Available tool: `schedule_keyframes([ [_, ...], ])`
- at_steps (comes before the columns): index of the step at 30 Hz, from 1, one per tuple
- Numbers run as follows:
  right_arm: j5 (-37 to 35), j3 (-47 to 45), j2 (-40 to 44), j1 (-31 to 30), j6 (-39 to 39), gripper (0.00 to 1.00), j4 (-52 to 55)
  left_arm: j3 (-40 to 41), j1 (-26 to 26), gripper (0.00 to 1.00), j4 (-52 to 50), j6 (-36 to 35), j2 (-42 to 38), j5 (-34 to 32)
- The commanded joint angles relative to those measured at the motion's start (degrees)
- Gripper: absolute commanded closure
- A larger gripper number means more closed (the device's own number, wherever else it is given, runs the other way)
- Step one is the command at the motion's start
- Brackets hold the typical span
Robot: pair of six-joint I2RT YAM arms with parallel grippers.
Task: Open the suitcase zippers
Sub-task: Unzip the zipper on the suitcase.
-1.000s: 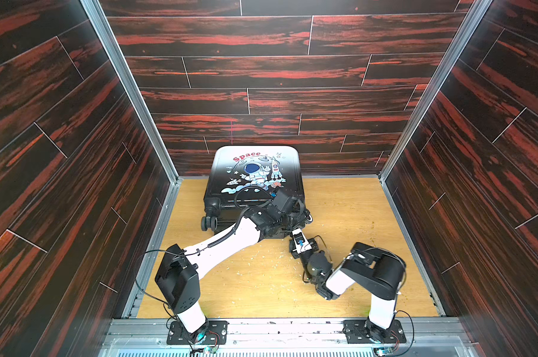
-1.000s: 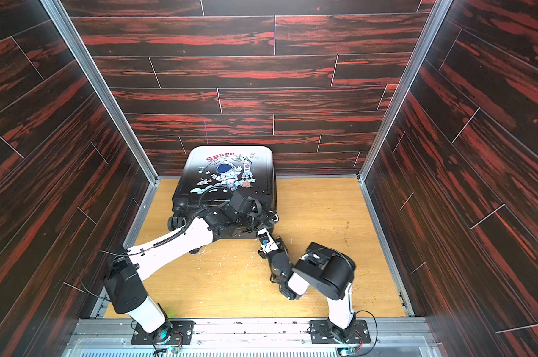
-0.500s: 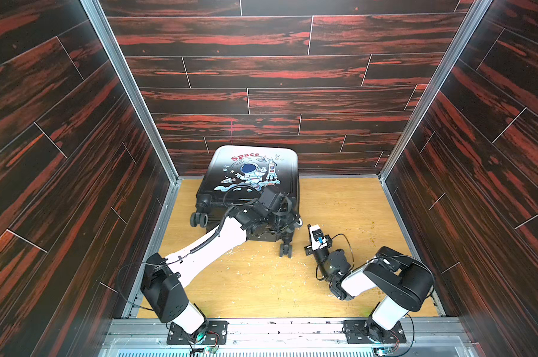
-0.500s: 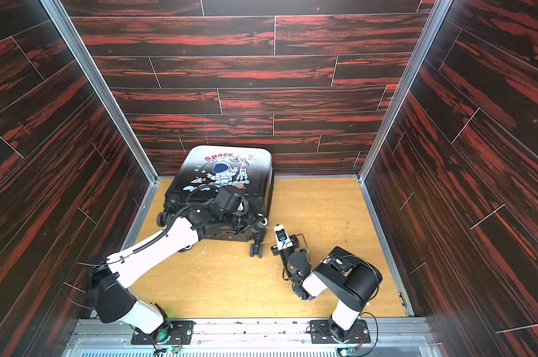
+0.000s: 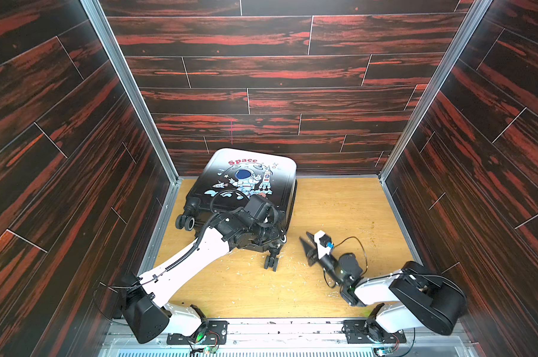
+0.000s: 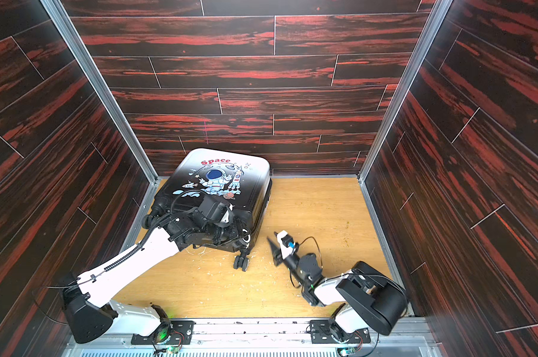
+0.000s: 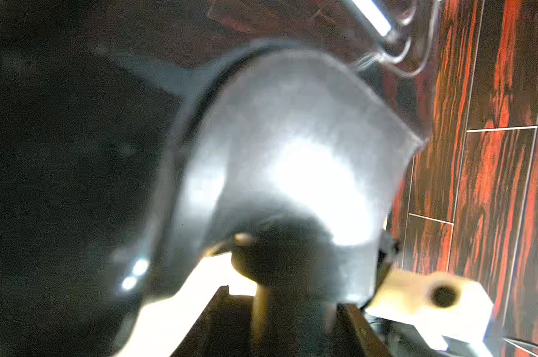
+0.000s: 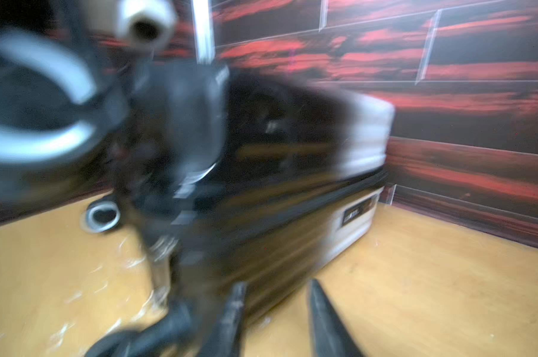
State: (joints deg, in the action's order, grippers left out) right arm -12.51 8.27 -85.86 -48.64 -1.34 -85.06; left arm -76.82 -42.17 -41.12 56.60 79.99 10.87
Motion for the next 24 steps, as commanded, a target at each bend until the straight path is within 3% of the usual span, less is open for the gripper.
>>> schedule_keyframes([
  [1,1.4,0.6,-4.3,-4.3,-0.3,0.5,-7.7,-4.5,0.2,1.0,3.6,4.3,-3.0,1.8],
  [4,-2.1,3.2,-7.5,-6.9,0.5,0.41,-8.3,-6.2,0.2,1.0,4.0,4.8,-2.0,2.2],
  [10,-7.0,8.1,-11.4,-9.2,-2.1,0.4,-8.3,-6.8,0.1,1.0,5.0,6.0,-1.7,2.1],
  [18,-19.4,14.4,-18.5,-10.4,-8.8,0.43,-8.2,-6.3,-0.4,1.0,7.7,8.9,-2.2,1.9],
  [24,-22.1,15.4,-21.1,-10.6,-9.4,0.55,-8.2,-7.1,-0.5,1.0,10.0,9.7,-2.0,2.0],
])
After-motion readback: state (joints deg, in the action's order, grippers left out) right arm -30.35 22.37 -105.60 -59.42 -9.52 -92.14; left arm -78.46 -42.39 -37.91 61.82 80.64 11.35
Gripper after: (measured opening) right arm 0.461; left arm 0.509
